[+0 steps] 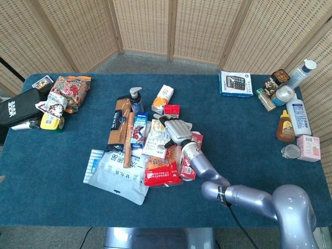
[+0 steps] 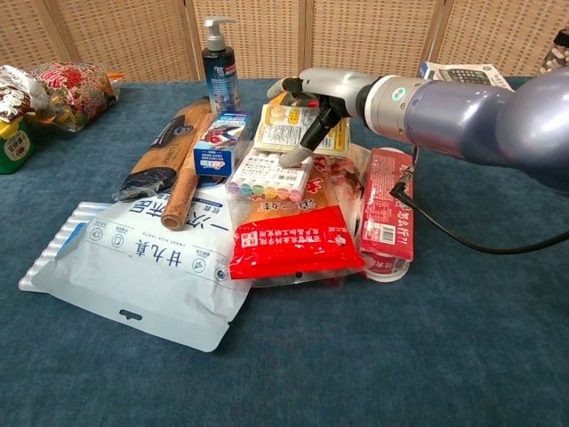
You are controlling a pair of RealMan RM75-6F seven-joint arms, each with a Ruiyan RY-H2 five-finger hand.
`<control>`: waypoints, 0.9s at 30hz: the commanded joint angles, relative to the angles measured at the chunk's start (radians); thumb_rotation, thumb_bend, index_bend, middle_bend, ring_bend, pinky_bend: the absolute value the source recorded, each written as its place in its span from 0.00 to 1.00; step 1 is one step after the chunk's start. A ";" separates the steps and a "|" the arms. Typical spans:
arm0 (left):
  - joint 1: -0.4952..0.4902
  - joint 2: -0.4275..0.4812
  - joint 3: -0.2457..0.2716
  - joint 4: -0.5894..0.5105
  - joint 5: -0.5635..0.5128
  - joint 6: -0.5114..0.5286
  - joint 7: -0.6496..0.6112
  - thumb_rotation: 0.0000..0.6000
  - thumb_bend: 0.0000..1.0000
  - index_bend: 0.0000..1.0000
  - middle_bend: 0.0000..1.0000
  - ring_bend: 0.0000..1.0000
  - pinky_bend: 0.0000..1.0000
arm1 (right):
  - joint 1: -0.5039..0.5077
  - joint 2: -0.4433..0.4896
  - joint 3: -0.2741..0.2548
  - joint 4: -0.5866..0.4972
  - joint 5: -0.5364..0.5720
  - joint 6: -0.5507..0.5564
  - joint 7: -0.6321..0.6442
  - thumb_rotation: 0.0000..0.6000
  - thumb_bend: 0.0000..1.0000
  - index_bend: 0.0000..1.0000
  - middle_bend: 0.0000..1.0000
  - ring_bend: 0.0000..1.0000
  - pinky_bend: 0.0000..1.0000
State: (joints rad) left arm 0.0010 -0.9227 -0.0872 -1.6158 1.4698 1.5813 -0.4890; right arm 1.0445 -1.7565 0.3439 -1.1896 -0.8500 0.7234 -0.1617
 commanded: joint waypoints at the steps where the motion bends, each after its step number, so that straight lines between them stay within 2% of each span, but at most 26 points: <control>1: 0.000 0.000 0.000 0.000 0.000 -0.001 -0.002 1.00 0.00 0.00 0.00 0.00 0.00 | 0.001 -0.010 -0.007 0.015 -0.012 0.013 -0.004 1.00 0.05 0.23 0.51 0.43 0.46; 4: 0.000 -0.001 -0.001 0.001 0.001 -0.001 -0.001 1.00 0.00 0.00 0.00 0.00 0.00 | -0.007 -0.017 -0.008 0.019 -0.031 0.048 -0.004 1.00 0.12 0.36 0.64 0.56 0.58; 8: -0.002 -0.002 0.000 0.001 0.004 -0.004 0.000 1.00 0.00 0.00 0.00 0.00 0.00 | -0.023 0.001 -0.002 -0.013 -0.049 0.085 -0.004 1.00 0.16 0.39 0.69 0.61 0.64; 13: -0.002 -0.002 0.000 -0.001 0.006 -0.002 -0.001 1.00 0.00 0.00 0.00 0.00 0.00 | -0.044 0.056 0.007 -0.095 -0.056 0.135 -0.034 1.00 0.19 0.41 0.70 0.63 0.65; 19: -0.001 0.002 0.005 -0.008 0.024 0.003 -0.008 1.00 0.00 0.00 0.00 0.00 0.00 | -0.063 0.156 0.028 -0.256 -0.031 0.206 -0.123 1.00 0.19 0.42 0.70 0.63 0.65; 27: 0.001 0.007 0.020 -0.011 0.056 0.010 -0.024 1.00 0.00 0.00 0.00 0.00 0.00 | -0.063 0.289 0.096 -0.505 0.072 0.302 -0.242 1.00 0.19 0.42 0.70 0.63 0.65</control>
State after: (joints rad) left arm 0.0015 -0.9163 -0.0687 -1.6272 1.5246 1.5902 -0.5117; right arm 0.9818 -1.5143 0.4115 -1.6281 -0.8192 0.9861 -0.3580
